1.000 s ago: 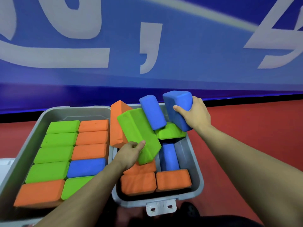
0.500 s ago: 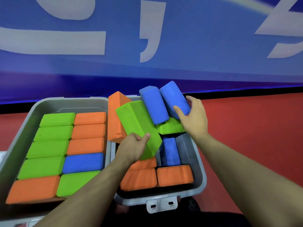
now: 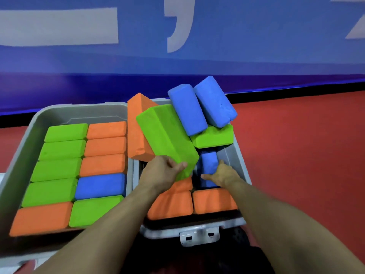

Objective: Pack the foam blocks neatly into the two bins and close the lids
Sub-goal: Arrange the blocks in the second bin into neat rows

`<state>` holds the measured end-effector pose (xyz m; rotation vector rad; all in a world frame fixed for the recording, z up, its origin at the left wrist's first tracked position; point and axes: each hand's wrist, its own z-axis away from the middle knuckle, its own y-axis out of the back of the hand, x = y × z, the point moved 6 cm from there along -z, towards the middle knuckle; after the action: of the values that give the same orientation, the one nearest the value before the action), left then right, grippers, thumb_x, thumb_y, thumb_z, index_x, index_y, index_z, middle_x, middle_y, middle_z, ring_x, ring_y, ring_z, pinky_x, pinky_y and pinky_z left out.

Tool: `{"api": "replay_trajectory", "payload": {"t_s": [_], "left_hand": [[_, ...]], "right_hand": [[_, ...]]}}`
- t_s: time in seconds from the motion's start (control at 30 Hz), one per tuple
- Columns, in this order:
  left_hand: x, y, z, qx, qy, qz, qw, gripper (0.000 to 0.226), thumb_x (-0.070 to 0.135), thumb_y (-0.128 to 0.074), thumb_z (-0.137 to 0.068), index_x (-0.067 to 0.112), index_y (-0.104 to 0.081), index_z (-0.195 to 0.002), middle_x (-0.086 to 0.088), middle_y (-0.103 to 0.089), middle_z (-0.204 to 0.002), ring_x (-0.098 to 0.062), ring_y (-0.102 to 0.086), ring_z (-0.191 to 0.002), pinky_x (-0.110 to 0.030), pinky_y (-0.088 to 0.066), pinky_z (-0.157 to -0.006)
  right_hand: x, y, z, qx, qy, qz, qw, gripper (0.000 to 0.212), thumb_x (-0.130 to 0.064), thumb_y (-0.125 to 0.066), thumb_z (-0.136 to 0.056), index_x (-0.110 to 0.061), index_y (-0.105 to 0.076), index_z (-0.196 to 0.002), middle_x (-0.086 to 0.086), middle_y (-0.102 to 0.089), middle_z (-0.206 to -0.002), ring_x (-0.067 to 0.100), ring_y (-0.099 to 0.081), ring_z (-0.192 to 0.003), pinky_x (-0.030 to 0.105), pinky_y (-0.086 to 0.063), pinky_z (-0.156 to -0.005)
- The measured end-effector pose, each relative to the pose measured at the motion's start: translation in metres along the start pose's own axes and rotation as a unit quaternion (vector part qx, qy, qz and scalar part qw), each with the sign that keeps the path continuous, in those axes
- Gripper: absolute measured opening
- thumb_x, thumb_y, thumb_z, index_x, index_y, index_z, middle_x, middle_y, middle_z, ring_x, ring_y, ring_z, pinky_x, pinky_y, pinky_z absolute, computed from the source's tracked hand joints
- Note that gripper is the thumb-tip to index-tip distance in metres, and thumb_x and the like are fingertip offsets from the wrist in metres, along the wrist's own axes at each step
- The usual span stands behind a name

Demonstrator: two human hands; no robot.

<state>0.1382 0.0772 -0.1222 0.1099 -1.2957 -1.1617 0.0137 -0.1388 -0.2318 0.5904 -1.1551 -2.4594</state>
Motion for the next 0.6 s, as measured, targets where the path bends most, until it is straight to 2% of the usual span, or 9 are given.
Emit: {"api": "replay_trajectory", "payload": {"t_s": [0.13,0.3,0.47,0.6], "left_hand": [[-0.006,0.001,-0.009,0.001,0.017,0.006,1.000,0.042,0.056,-0.073,-0.083,0.017,-0.066,-0.070,-0.001,-0.069,-0.068,-0.021,-0.064,-0.070,-0.031,-0.043,-0.061],[-0.006,-0.001,-0.013,0.008,0.027,0.002,1.000,0.045,0.057,-0.072,-0.083,0.015,-0.066,-0.069,-0.003,-0.069,-0.067,-0.022,-0.062,-0.067,-0.031,-0.041,-0.059],[-0.007,-0.002,-0.011,0.010,0.031,0.000,0.999,0.045,0.058,-0.072,-0.082,0.015,-0.065,-0.072,-0.003,-0.070,-0.068,-0.022,-0.064,-0.069,-0.035,-0.048,-0.065],[-0.010,-0.003,-0.010,0.007,0.034,0.012,0.999,0.044,0.058,-0.073,-0.082,0.016,-0.064,-0.074,-0.002,-0.071,-0.070,-0.021,-0.065,-0.070,-0.037,-0.052,-0.068]], "right_hand": [[0.002,-0.017,-0.021,-0.008,-0.019,0.016,1.000,0.113,-0.068,-0.079,-0.069,-0.005,-0.027,-0.147,0.020,-0.054,-0.141,0.034,-0.053,-0.131,0.042,-0.046,-0.102],[-0.005,-0.029,-0.028,-0.025,-0.015,0.081,0.996,0.124,-0.065,-0.085,-0.063,-0.015,-0.015,-0.152,0.019,-0.053,-0.138,0.034,-0.054,-0.128,0.043,-0.048,-0.098],[-0.006,-0.033,-0.031,-0.033,-0.006,0.126,0.991,0.136,-0.064,-0.083,-0.067,-0.020,0.006,-0.159,0.017,-0.051,-0.141,0.033,-0.053,-0.128,0.043,-0.050,-0.097],[-0.006,-0.035,-0.031,-0.043,0.001,0.126,0.991,0.138,-0.064,-0.082,-0.068,-0.024,0.015,-0.159,0.018,-0.051,-0.141,0.033,-0.054,-0.127,0.043,-0.051,-0.096]]}}
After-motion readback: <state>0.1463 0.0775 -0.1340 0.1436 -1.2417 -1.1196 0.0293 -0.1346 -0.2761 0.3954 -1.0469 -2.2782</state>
